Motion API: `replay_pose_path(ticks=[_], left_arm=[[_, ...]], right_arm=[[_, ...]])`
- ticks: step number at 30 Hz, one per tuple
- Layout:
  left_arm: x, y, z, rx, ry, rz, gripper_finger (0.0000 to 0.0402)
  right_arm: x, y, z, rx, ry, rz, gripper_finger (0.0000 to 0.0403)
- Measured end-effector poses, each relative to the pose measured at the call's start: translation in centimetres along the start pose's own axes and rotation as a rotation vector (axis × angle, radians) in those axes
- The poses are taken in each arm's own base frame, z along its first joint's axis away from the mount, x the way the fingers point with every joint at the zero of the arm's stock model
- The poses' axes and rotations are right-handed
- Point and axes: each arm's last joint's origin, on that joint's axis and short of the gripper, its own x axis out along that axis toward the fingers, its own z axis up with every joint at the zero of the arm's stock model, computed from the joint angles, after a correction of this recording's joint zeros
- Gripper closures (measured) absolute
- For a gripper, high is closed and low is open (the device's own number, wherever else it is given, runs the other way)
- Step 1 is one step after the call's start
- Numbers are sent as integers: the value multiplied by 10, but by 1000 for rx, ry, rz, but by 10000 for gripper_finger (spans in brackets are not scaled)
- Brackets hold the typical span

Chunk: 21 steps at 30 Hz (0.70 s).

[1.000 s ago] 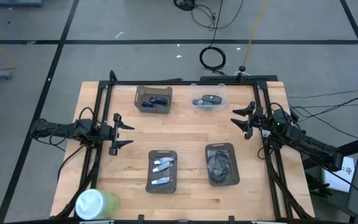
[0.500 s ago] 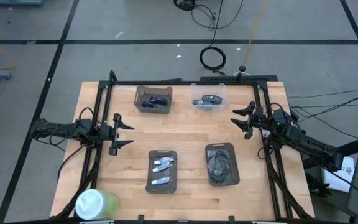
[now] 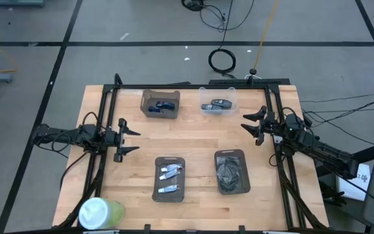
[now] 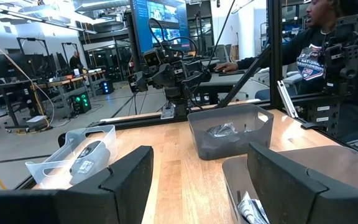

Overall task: Pick & Place Travel size toiletries
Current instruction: Return to Home Position

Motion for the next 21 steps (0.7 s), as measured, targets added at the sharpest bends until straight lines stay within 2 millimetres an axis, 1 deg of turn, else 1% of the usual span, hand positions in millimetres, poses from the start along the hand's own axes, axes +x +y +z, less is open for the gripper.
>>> replay_pose_path(ticks=[13, 21], left_arm=[[0, 0, 0, 0, 0, -1, 146], [0, 0, 0, 0, 0, 0, 146]], right_arm=[[0, 0, 0, 0, 0, 0, 183], [0, 0, 0, 0, 0, 0, 187]])
